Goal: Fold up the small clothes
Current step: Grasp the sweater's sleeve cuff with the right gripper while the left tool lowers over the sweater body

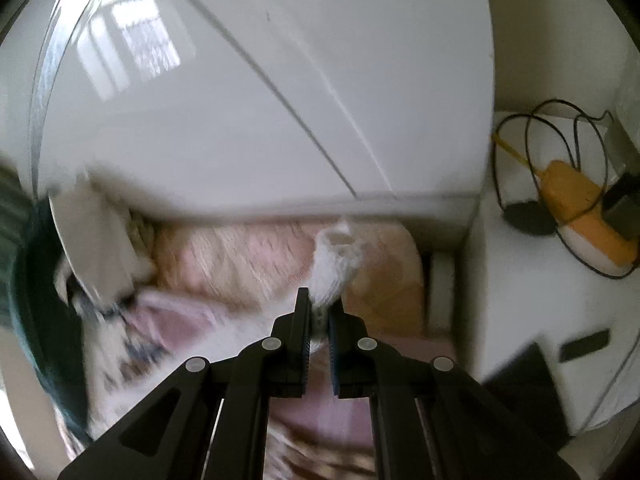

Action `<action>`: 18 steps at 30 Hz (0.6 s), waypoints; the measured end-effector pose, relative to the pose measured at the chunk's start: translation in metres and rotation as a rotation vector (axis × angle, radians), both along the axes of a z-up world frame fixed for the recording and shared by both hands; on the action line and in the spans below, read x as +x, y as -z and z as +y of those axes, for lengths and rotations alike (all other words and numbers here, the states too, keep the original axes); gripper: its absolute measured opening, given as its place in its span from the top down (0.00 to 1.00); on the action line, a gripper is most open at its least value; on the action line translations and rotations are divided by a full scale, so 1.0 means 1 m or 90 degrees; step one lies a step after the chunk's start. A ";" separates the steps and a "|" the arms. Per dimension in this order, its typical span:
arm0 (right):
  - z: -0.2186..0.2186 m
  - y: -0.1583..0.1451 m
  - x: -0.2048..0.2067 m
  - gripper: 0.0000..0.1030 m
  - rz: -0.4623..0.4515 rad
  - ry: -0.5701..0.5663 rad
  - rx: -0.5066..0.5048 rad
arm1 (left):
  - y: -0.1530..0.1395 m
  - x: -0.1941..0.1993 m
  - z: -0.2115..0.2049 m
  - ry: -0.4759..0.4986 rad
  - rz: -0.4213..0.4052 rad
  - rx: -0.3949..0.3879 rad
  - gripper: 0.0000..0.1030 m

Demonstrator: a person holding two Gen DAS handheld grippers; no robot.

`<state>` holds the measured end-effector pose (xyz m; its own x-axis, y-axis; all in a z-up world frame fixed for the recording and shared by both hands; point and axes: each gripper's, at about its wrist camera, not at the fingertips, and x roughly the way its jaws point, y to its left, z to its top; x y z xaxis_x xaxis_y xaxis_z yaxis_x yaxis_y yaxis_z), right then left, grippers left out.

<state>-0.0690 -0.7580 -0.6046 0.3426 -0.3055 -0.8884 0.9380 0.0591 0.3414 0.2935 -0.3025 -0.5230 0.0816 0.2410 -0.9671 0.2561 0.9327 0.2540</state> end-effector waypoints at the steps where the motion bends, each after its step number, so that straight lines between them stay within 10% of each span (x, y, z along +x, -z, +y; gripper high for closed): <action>1: 0.003 0.011 -0.005 0.92 0.017 -0.005 0.024 | 0.002 0.000 -0.002 0.001 0.002 0.002 0.00; 4: 0.008 0.051 -0.024 0.78 0.031 0.015 0.149 | 0.009 -0.001 -0.002 0.001 0.011 0.011 0.00; 6: 0.010 0.066 -0.038 0.47 -0.029 0.061 0.190 | 0.012 0.000 -0.001 0.002 0.011 0.012 0.00; 10: 0.011 0.093 -0.055 0.43 -0.138 0.172 0.243 | 0.016 0.002 -0.001 0.006 0.006 0.012 0.00; 13: 0.009 0.104 -0.059 0.56 -0.158 0.240 0.239 | 0.021 0.006 0.001 -0.001 0.004 0.010 0.00; 15: 0.002 0.090 -0.054 0.93 -0.116 0.251 0.189 | 0.020 0.007 0.004 -0.002 -0.003 0.006 0.00; 18: -0.006 0.056 -0.035 0.93 -0.090 0.213 0.110 | 0.019 0.012 0.010 -0.003 -0.018 0.000 0.00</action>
